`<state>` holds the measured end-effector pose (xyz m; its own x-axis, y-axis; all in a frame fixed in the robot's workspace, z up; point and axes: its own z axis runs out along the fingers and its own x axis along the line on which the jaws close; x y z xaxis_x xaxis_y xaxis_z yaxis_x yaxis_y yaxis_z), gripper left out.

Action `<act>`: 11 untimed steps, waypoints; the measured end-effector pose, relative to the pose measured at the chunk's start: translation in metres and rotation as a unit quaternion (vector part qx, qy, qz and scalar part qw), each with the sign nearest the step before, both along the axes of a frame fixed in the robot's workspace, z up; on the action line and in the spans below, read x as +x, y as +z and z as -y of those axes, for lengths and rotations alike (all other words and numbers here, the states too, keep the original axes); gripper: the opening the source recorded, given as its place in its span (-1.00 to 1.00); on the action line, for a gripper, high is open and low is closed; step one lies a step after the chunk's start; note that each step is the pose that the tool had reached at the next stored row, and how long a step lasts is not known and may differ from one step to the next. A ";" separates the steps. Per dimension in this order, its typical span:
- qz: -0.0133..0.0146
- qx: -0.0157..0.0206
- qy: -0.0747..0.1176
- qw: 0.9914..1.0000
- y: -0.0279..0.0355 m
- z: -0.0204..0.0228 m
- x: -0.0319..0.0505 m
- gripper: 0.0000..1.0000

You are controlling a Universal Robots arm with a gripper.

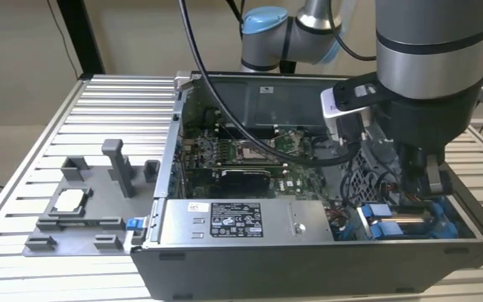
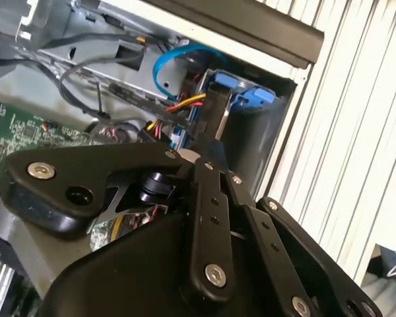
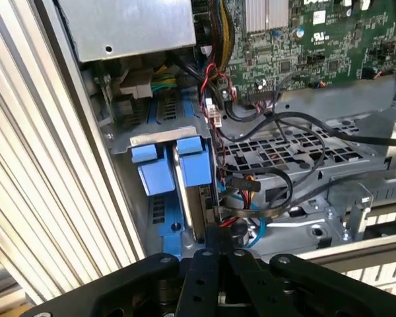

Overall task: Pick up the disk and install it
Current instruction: 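Insert the second disk wire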

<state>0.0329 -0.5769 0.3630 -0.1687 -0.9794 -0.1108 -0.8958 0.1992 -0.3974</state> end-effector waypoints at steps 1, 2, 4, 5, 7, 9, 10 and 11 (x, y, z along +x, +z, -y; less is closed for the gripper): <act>-0.009 -0.001 0.000 1.000 -0.0001 0.0000 0.0005 -1.00; -0.018 -0.001 0.000 1.000 0.0000 0.0000 0.0011 -1.00; -0.036 -0.002 0.000 0.999 -0.0001 0.0000 0.0027 -1.00; -0.046 -0.003 0.000 0.999 -0.0001 0.0000 0.0036 -1.00; -0.061 -0.004 0.000 0.998 0.0001 0.0000 0.0049 -1.00; -0.062 -0.004 0.000 0.998 0.0001 0.0000 0.0048 -1.00; -0.062 -0.004 0.000 0.998 0.0000 0.0000 0.0049 -1.00; -0.062 -0.004 0.000 0.998 0.0000 0.0000 0.0048 -1.00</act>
<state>0.0378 -0.5769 0.3630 -0.1807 -0.9801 -0.0819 -0.9384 0.1967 -0.2840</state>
